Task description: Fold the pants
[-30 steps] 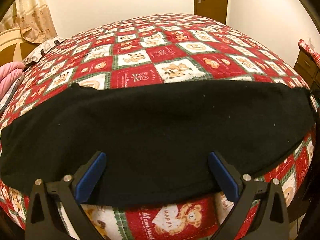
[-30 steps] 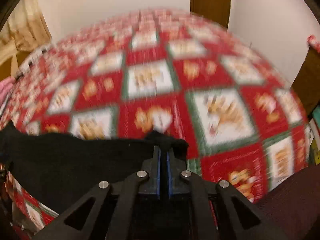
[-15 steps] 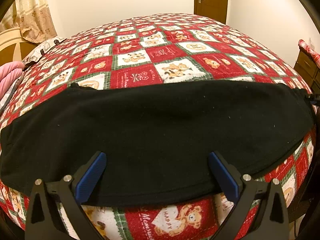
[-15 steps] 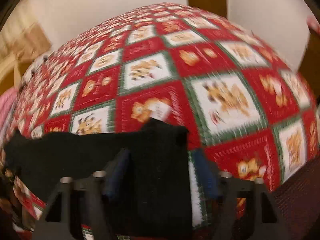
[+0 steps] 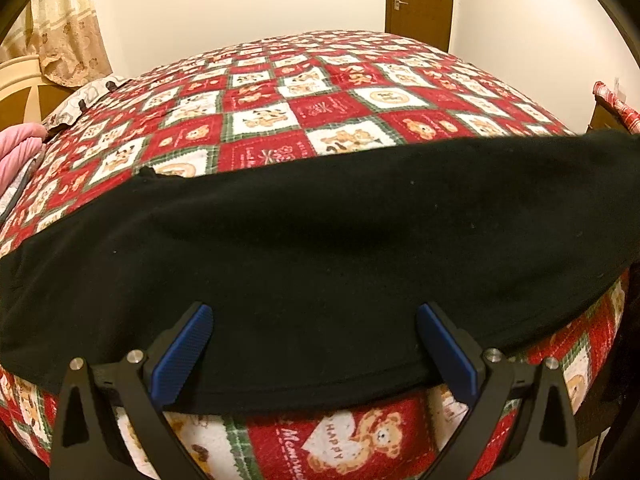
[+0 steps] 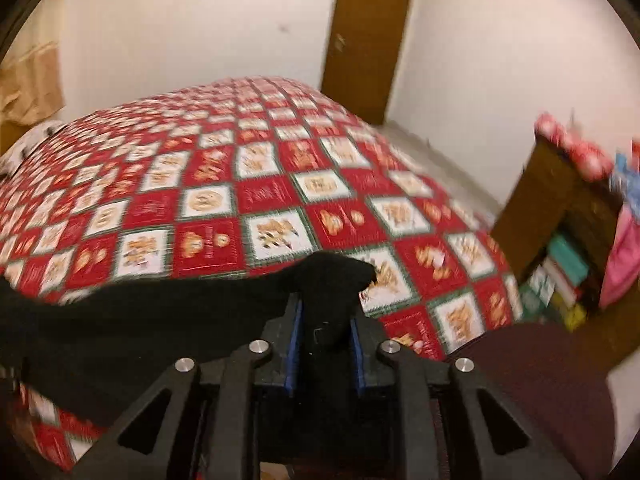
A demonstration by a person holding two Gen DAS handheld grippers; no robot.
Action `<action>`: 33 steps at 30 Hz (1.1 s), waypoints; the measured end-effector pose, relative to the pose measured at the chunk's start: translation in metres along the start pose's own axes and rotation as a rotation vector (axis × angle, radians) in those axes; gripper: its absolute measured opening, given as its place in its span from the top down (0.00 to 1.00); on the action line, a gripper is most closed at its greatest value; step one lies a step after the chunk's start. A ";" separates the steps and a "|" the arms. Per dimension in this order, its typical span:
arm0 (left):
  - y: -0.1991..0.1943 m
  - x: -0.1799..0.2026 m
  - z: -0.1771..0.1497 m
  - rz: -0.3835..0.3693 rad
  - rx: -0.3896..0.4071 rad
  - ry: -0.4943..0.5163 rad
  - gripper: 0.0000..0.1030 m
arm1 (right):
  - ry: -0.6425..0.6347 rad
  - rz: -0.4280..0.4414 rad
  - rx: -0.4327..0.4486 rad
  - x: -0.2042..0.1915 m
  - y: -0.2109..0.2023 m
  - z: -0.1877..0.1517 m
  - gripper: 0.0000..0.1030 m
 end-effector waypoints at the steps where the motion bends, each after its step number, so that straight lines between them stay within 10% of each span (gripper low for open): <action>1: 0.000 0.000 0.000 0.001 0.000 0.000 0.00 | 0.002 0.007 -0.009 0.004 0.023 0.006 0.54; 5: 0.001 0.001 0.001 0.003 0.001 0.000 0.00 | 0.051 -0.079 -0.016 0.049 0.080 0.025 0.48; 9: 0.001 0.000 0.001 0.002 0.007 -0.004 0.00 | 0.287 0.077 -0.044 0.104 0.073 0.029 0.48; 18: 0.002 0.002 0.003 0.016 0.014 -0.005 0.00 | -0.122 0.137 -0.185 0.015 0.084 -0.031 0.48; 20: 0.002 0.001 0.003 0.018 0.012 -0.006 0.00 | -0.130 0.092 -0.275 0.006 0.112 -0.042 0.45; 22: 0.002 0.001 0.001 0.018 0.018 -0.006 0.00 | -0.072 0.027 -0.272 0.016 0.122 -0.037 0.15; 26: -0.002 0.000 -0.001 0.015 0.010 -0.005 0.00 | 0.082 -0.101 -0.176 0.047 0.090 -0.029 0.15; 33: -0.018 0.008 -0.010 0.022 0.083 0.030 0.00 | 0.038 0.265 -0.064 -0.024 0.007 -0.077 0.15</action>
Point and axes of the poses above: each gripper's, at about its wrist camera, not at the fingertips, and y roughly the way its jaws point, x to its right, z to its top, the point moved 2 cm from there along y, roughly the way its jaws point, and after that the axes turned 14 degrees about y, right-handed, at the moved point
